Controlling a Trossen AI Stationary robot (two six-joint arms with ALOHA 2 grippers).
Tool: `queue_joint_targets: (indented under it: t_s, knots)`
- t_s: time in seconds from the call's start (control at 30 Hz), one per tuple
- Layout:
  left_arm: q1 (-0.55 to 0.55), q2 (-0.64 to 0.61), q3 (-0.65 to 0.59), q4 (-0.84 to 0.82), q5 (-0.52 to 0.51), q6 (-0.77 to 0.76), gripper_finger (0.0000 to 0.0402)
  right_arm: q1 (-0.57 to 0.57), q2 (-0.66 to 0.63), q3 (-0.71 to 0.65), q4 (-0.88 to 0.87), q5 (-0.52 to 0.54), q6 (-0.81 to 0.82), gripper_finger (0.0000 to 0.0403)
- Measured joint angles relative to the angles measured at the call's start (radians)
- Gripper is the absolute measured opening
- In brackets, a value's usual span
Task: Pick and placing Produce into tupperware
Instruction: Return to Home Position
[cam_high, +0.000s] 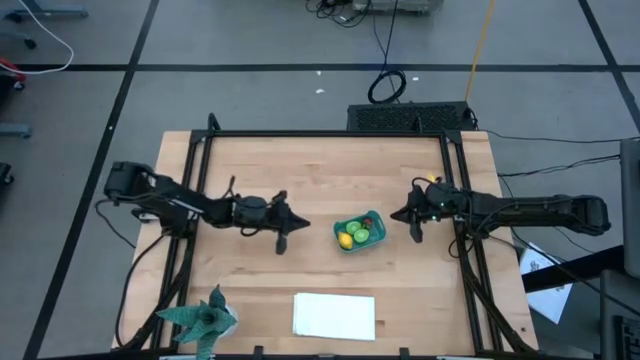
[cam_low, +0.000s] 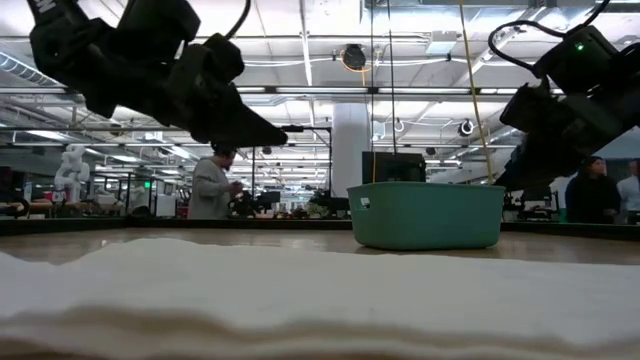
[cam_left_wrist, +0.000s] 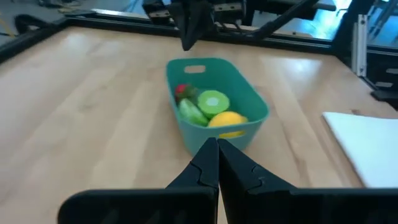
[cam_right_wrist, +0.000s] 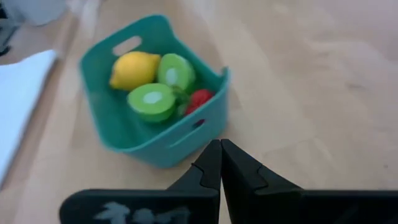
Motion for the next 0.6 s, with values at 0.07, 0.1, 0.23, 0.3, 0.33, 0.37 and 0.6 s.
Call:
queue_joint_targets:
  t_s: [0.07,0.1,0.23,0.3,0.33,0.37,0.6]
  knots:
    - [-0.016,0.032,0.018,0.001,-0.001,-0.017,0.0000,0.000,0.000,0.000,0.001,-0.025,-0.004,0.0000]
    - [-0.024,0.043,0.022,-0.002,-0.004,-0.022,0.0000,0.000,0.000,0.000,-0.002,-0.037,-0.004,0.0000]
    - [-0.048,0.084,0.037,0.001,-0.031,-0.052,0.0000,0.008,0.003,0.000,-0.020,-0.045,-0.004,0.0000]
    - [-0.057,0.095,0.037,0.005,-0.037,-0.063,0.0000,0.016,0.003,0.000,-0.019,-0.046,-0.004,0.0000]
    - [-0.061,0.102,0.038,0.012,-0.045,-0.071,0.0000,0.019,0.003,0.000,-0.017,-0.045,-0.004,0.0000]
    - [-0.064,0.107,0.038,0.012,-0.057,-0.078,0.0000,0.023,0.003,0.000,-0.015,-0.044,-0.004,0.0000]
    - [-0.089,0.165,0.066,0.047,-0.062,-0.100,0.0000,0.048,0.003,0.001,0.011,-0.035,-0.004,0.0000]
